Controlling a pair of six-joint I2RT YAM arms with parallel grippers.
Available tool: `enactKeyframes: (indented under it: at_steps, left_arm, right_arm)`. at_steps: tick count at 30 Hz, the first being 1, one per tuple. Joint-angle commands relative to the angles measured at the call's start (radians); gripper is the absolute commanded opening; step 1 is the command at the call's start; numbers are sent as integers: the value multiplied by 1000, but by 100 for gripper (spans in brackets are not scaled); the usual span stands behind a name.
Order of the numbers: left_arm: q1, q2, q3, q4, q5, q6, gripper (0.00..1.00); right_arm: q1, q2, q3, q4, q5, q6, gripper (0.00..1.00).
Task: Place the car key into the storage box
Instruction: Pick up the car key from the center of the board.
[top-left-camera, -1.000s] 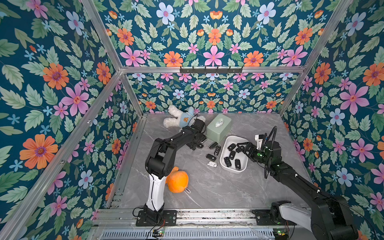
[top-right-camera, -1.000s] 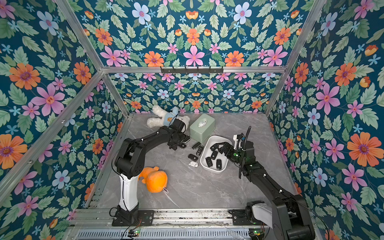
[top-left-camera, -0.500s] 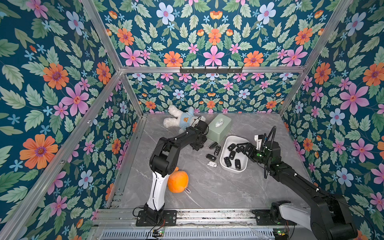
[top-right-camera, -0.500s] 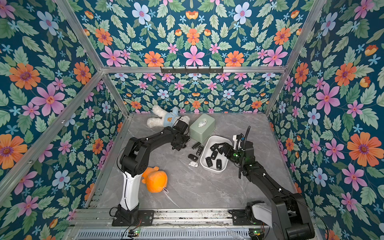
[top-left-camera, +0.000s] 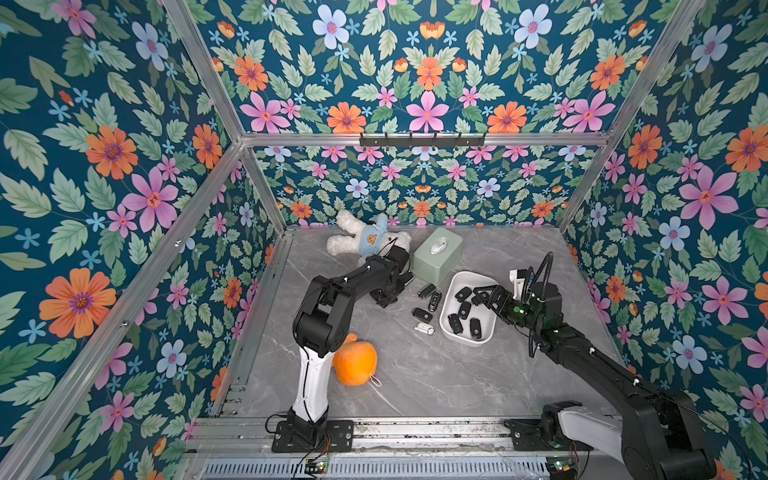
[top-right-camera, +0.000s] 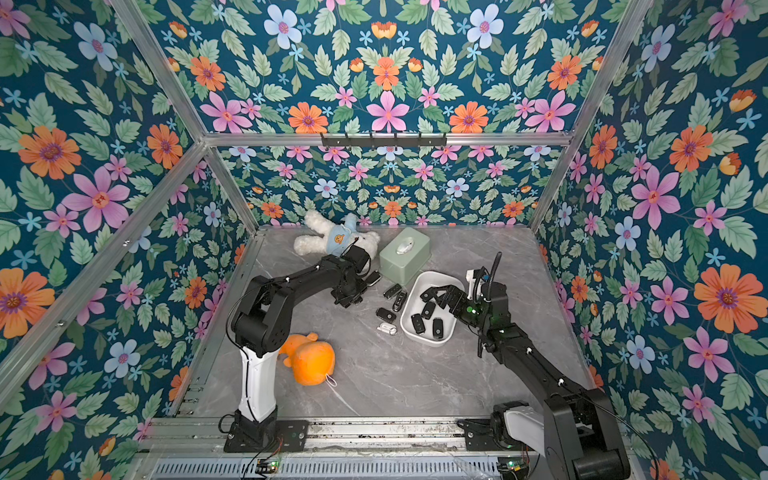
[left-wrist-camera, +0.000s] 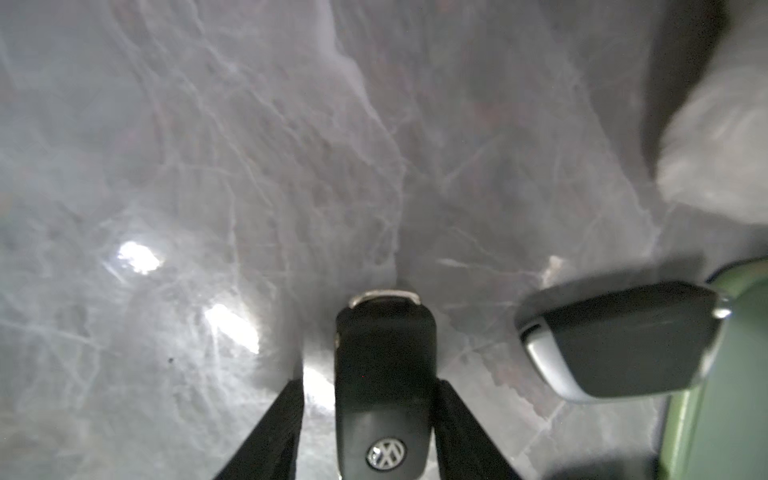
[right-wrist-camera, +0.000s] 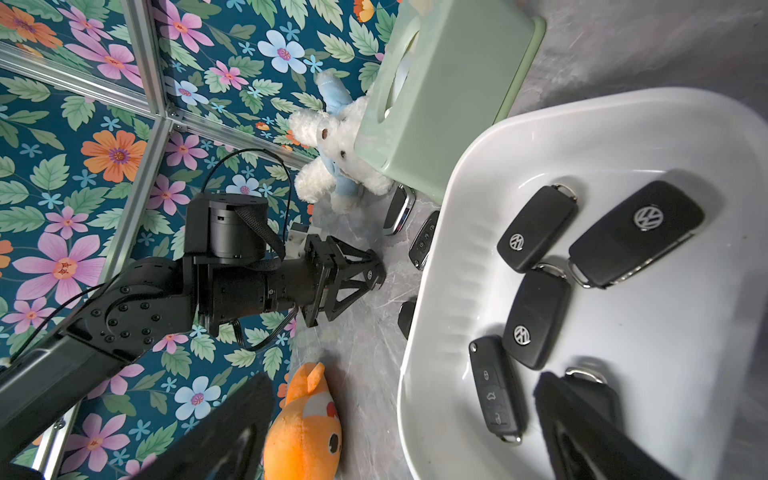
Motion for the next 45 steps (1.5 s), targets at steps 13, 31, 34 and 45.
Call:
enactKeyframes:
  at_steps: [13, 31, 34, 45]
  left_arm:
    - [5, 61, 15, -27, 10, 47, 46]
    - [-3, -99, -5, 18, -54, 167, 31]
    - [-9, -151, -12, 20, -83, 203, 31]
    - [-71, -286, -33, 80, -99, 423, 31]
  right_arm:
    - [0, -18, 3, -11, 29, -17, 99]
    - [0, -16, 37, -46, 16, -14, 99]
    - [0, -15, 40, -57, 15, -10, 99]
    - [0, -34, 41, -121, 34, 24, 99]
